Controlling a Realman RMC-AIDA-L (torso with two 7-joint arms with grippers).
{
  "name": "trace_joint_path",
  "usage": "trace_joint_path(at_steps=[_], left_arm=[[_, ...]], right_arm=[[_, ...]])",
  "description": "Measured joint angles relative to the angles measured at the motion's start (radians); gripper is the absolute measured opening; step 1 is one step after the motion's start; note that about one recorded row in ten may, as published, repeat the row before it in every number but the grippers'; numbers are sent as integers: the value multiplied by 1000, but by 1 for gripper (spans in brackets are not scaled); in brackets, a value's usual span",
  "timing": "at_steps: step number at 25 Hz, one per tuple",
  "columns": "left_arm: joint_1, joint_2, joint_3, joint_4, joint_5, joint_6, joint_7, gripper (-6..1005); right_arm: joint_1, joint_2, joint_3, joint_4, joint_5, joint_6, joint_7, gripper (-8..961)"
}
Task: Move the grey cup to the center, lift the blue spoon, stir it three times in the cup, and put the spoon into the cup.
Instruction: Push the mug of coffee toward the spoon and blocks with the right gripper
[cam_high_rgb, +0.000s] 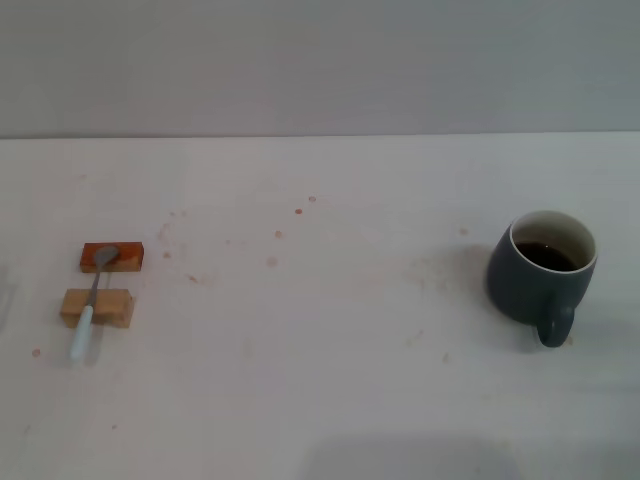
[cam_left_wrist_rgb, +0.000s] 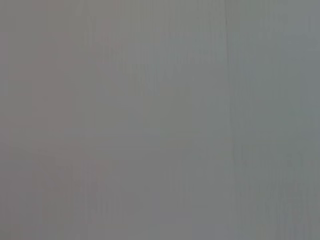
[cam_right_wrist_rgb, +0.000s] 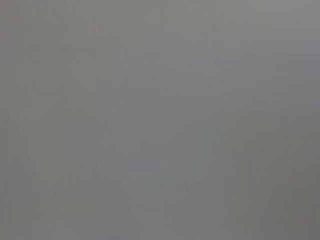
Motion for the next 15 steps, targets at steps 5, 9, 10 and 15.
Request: trace_joint_path(at_steps=[5, 9, 10, 15], left_arm=[[0, 0, 0, -1, 0, 0, 0, 807], [-1, 0, 0, -2, 0, 0, 1, 807], [-2, 0, -1, -1, 0, 0, 1, 807], [-5, 0, -5, 6, 0, 0, 1, 807]], right_arm=[[0, 0, 0, 1, 0, 1, 0, -1], [1, 0, 0, -1, 2, 6, 0, -1], [1, 0, 1, -2, 4, 12, 0, -1], [1, 0, 10, -6, 7, 49, 0, -1]])
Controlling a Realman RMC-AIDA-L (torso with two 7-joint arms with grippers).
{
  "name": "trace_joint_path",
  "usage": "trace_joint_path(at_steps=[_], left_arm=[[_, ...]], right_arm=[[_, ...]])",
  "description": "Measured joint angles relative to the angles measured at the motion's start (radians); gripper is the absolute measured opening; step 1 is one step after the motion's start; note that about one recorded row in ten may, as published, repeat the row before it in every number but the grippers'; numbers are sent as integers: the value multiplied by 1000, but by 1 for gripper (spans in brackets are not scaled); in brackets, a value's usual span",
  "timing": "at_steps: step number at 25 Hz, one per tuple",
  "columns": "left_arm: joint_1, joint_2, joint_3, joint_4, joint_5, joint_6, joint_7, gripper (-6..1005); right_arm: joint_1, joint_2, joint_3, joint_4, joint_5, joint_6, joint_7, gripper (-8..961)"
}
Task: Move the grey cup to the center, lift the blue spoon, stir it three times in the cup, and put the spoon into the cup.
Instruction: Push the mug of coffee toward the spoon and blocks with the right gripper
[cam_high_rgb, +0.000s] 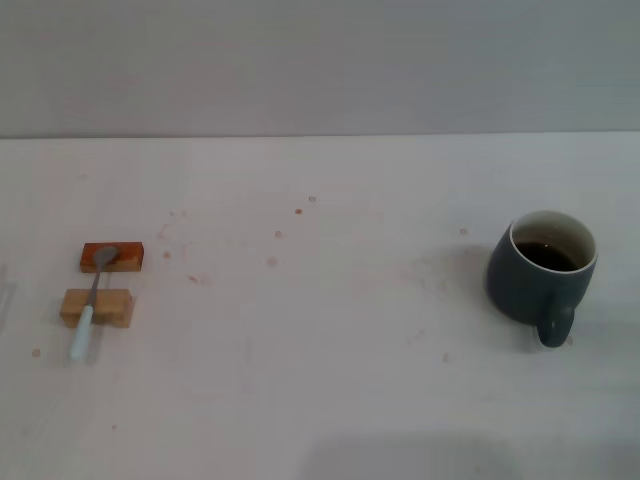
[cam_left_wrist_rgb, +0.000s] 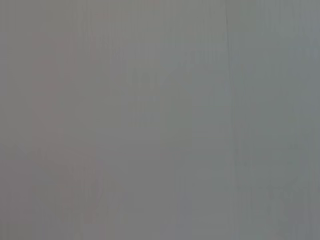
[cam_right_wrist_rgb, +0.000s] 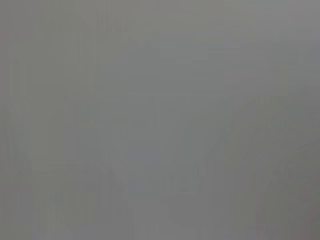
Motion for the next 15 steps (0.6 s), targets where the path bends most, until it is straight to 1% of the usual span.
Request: trace_joint_path(at_steps=[5, 7, 8, 9, 12, 15], left_arm=[[-3, 0, 0, 0, 0, 0, 0, 807], [-4, 0, 0, 0, 0, 0, 0, 807], [-4, 0, 0, 0, 0, 0, 0, 807], [-5, 0, 1, 0, 0, 0, 0, 807], [-5, 0, 4, -2, 0, -1, 0, 807], [-4, 0, 5, -5, 0, -1, 0, 807]], right_arm=[[20, -1, 1, -10, 1, 93, -4, -1], [36, -2, 2, -16, 1, 150, -5, -1], [55, -2, 2, -27, 2, 202, -6, -1], [55, -2, 2, -27, 2, 202, -6, -1], [80, -2, 3, -40, 2, 271, -6, -1], [90, -3, 0, -39, 2, 293, -6, -1]])
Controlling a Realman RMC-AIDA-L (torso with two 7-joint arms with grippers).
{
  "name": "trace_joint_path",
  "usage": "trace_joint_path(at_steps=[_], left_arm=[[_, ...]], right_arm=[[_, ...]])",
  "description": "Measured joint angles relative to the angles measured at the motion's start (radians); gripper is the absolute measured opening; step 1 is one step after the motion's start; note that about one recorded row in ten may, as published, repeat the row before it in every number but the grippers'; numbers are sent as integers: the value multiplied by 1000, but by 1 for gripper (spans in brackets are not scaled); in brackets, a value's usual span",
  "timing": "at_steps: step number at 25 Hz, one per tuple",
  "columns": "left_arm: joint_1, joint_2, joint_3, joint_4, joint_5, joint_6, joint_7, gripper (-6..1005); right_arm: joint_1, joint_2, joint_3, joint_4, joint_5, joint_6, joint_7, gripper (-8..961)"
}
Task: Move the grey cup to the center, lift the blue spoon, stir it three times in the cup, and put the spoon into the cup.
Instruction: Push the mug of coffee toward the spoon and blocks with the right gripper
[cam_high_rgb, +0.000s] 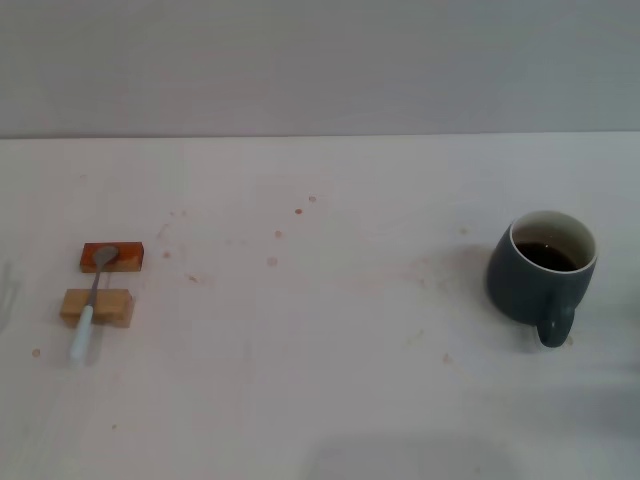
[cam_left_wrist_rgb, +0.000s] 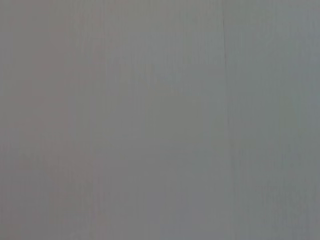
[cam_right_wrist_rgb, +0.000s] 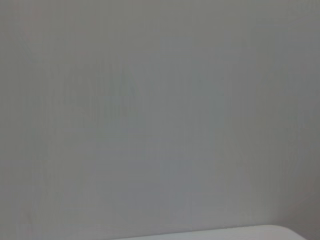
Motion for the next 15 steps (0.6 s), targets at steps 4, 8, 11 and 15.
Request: trace_joint_path(at_steps=[4, 8, 11, 15], left_arm=[[2, 0, 0, -3, 0, 1, 0, 807], [3, 0, 0, -3, 0, 2, 0, 807], [2, 0, 0, -3, 0, 2, 0, 807], [-2, 0, 0, -3, 0, 4, 0, 807]], right_arm=[[5, 2, -10, 13, -6, 6, 0, -1], [9, 4, -20, 32, -7, 10, -1, -2], [12, 4, -37, 38, -8, 13, -1, -2], [17, 4, -48, 46, -9, 35, -1, -2]])
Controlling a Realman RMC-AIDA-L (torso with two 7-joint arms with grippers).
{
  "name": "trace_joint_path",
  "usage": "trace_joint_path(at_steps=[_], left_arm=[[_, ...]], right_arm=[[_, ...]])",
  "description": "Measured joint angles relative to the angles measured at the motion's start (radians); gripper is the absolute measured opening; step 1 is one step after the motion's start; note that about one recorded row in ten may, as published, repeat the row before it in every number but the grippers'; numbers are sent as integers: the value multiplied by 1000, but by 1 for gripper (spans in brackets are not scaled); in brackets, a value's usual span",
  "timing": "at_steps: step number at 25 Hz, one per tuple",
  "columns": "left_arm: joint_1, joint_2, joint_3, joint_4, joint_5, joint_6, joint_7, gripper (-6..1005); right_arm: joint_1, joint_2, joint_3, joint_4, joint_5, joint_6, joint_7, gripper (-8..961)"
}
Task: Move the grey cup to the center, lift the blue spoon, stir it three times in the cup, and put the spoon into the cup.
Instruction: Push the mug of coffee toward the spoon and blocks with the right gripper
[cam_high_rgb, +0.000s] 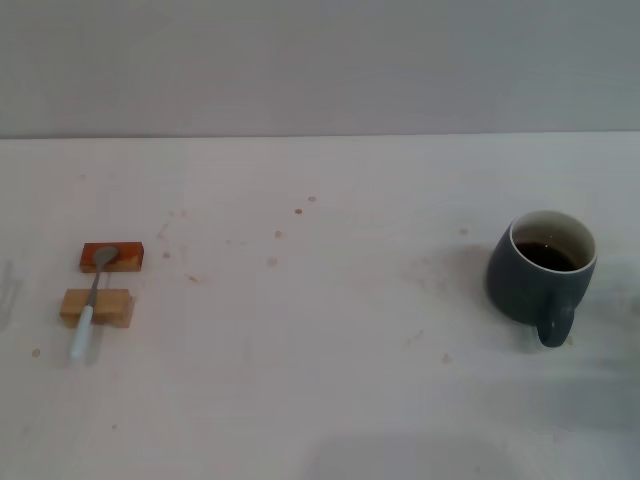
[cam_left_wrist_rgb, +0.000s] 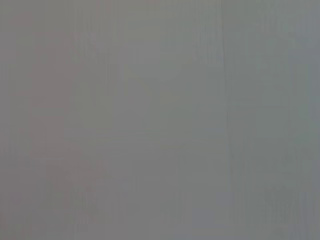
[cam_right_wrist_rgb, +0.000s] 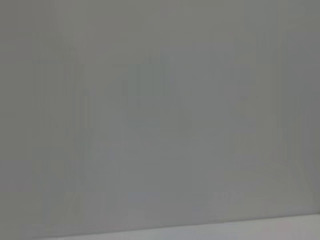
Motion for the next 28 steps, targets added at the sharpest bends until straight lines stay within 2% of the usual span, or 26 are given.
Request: trace_joint_path(at_steps=[28], left_arm=[[-3, 0, 0, -3, 2, 4, -5, 807]], right_arm=[[49, 2, -153, 78, -1, 65, 6, -2]])
